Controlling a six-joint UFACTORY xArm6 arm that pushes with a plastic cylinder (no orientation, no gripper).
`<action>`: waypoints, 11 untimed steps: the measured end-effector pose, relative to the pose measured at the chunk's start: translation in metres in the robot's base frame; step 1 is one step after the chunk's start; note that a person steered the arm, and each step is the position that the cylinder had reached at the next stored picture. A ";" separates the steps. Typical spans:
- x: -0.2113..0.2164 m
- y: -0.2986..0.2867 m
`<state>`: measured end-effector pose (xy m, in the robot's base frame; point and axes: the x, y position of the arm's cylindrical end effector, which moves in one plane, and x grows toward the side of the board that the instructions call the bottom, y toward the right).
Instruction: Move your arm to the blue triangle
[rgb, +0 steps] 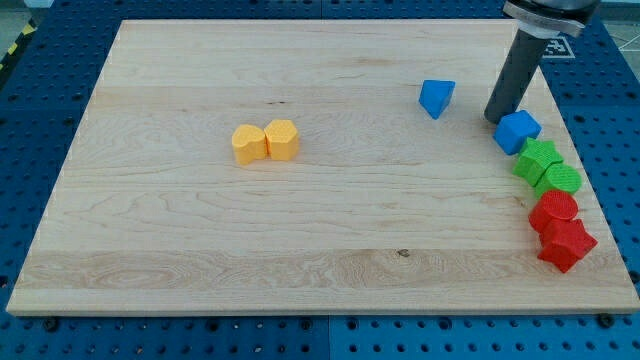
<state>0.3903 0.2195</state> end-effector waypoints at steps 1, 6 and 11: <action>0.000 0.015; -0.084 -0.074; -0.047 -0.108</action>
